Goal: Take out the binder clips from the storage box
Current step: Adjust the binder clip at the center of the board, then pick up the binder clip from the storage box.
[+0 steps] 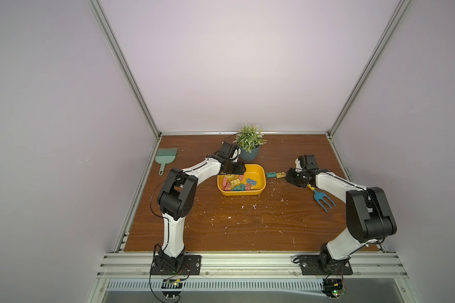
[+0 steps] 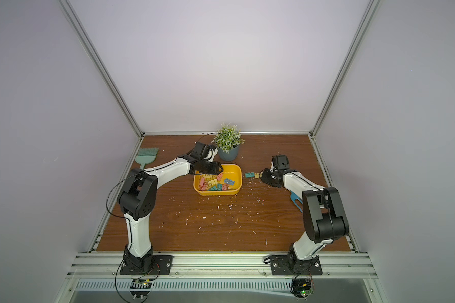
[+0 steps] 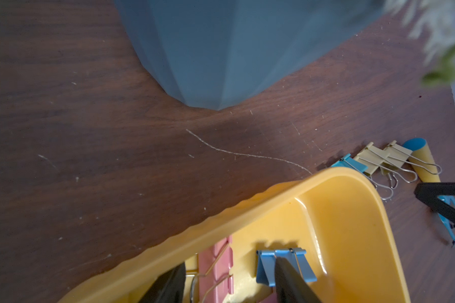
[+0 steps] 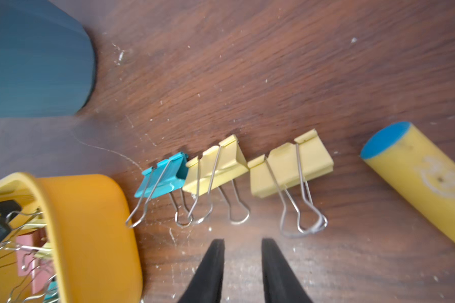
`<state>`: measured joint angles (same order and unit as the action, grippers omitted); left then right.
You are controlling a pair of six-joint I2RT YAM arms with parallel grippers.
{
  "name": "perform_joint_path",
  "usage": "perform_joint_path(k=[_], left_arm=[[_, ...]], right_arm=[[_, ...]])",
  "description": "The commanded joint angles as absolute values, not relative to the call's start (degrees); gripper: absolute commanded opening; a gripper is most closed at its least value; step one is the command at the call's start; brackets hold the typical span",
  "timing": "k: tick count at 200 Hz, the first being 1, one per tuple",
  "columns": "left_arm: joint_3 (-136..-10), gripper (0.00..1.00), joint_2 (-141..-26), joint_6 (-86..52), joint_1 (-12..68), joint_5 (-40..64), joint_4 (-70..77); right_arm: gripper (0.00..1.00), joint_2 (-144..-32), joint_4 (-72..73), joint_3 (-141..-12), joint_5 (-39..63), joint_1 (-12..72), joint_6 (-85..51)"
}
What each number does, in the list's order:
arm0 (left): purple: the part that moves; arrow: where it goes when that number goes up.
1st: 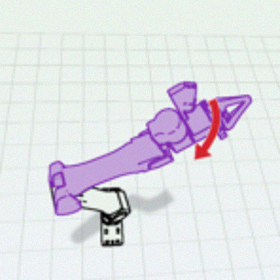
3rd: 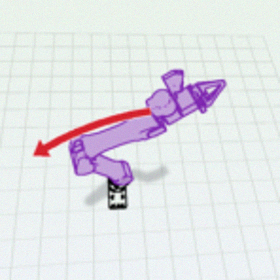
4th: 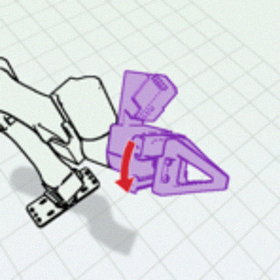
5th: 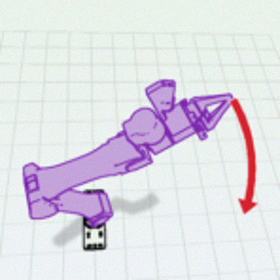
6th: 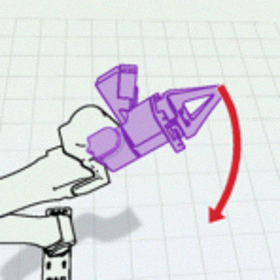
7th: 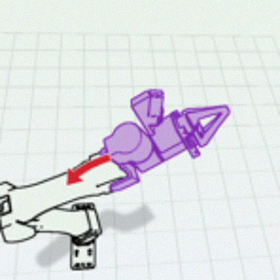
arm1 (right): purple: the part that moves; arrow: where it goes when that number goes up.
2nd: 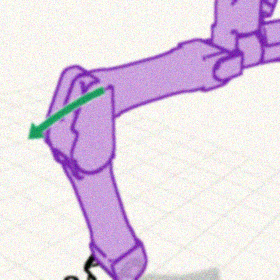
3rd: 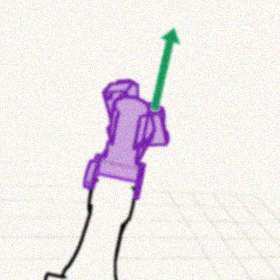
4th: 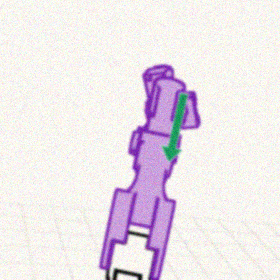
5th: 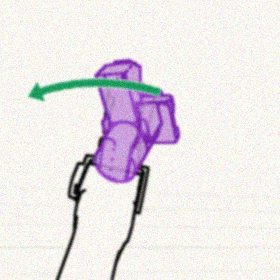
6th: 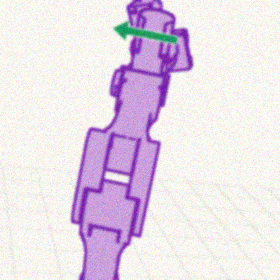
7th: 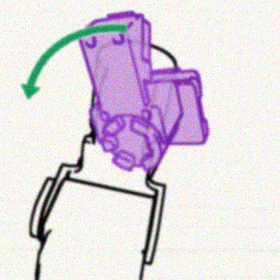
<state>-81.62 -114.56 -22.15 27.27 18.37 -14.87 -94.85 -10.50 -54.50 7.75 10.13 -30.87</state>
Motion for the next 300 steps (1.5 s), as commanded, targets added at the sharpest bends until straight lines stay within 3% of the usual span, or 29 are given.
perform_joint_path(k=[1, 75, 132, 300], left_arm=[[-83.14, 0.58, -115.40, -21.09, 26.98, 19.62, -16.34], [-83.15, 0.57, -115.31, -20.64, 26.92, 20.30, -16.61], [-83.38, 0.57, -115.37, -20.33, 26.98, 20.74, -16.68], [-86.45, 0.42, -117.20, -16.93, 26.97, 17.58, -22.87]], right_arm=[[0.31, -96.83, -10.34, -57.91, 6.81, 10.33, -29.71], [0.31, -100.47, -8.81, -61.46, 5.48, 10.24, -29.44], [0.32, -94.01, -6.94, -55.81, 10.27, 10.22, -30.24], [0.33, -83.49, -9.14, -52.69, 8.23, 10.27, -29.40]])
